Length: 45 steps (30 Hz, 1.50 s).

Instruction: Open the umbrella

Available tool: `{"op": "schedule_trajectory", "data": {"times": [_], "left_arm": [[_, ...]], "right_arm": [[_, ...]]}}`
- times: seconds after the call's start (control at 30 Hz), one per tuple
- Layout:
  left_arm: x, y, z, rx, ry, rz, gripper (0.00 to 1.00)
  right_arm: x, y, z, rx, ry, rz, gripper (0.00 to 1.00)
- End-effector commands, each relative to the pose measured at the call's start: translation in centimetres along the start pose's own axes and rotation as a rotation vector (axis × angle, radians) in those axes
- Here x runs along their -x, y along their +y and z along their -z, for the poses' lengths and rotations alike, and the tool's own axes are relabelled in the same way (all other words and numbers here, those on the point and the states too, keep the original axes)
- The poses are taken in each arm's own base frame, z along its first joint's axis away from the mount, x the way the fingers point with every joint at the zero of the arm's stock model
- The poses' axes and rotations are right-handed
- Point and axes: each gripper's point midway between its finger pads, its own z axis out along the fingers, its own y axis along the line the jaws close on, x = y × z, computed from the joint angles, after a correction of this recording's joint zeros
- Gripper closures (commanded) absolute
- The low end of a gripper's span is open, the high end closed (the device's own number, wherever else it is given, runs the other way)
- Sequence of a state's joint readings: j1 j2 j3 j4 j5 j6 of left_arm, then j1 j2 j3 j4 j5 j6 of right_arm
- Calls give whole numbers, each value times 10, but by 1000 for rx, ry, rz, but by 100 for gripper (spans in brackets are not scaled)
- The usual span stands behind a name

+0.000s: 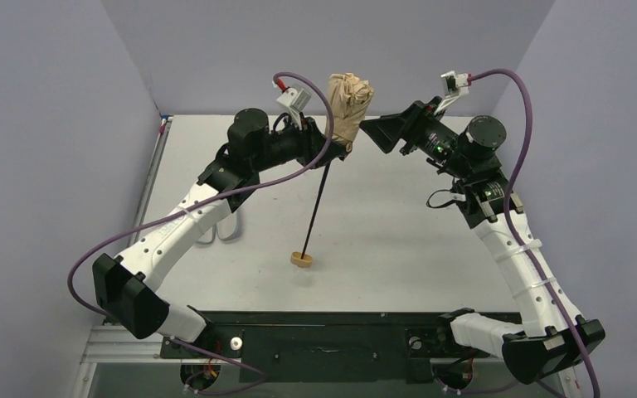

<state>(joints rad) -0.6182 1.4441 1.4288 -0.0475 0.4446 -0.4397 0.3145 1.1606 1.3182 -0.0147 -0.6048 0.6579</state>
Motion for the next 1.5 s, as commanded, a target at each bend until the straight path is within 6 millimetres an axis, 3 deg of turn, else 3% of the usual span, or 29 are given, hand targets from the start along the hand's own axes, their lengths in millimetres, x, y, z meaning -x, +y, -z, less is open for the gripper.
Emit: {"op": "schedule_trajectory", "data": {"times": [0.0,0.13,0.27,0.4,0.53,0.73,0.8,0.97,1.0,1.1,1.17,1.23,1.27,1.3,1.4,1.47], "left_arm": [[42,-23,11,-53,-153,-106,100],[29,-50,14,-215,-93,-128,100],[18,-67,18,-317,-33,-117,100],[12,-81,25,-397,-4,-124,100],[9,-88,29,-439,23,-111,100],[10,-93,28,-466,38,-86,100],[9,-95,28,-482,49,-81,100],[2,-90,29,-482,77,-76,100],[2,-88,30,-478,76,-76,100],[-1,-84,31,-473,94,-73,100],[-2,-81,32,-461,102,-89,100],[4,-73,31,-411,77,-123,83],[12,-65,29,-364,44,-148,65],[20,-60,31,-328,15,-166,57],[54,-36,38,-141,-125,-272,50],[68,-32,48,-85,-205,-371,45]], "right_arm": [[14,-1,8,-57,-32,50,23],[19,5,2,-23,-28,63,19],[18,22,-5,75,11,83,18],[10,25,-11,114,54,81,17],[2,27,-17,143,89,32,18],[-18,49,-20,217,154,1,21],[-19,51,-21,224,151,0,31],[-10,47,-21,199,115,-6,75],[-7,45,-21,192,105,-11,80],[0,45,-20,182,81,-31,79],[7,46,-20,182,52,-27,95],[13,45,-20,168,22,-23,100],[15,42,-21,145,5,-18,100],[17,38,-20,119,-8,-13,100],[21,34,-18,93,-33,8,100],[21,33,-17,80,-44,20,100]]}}
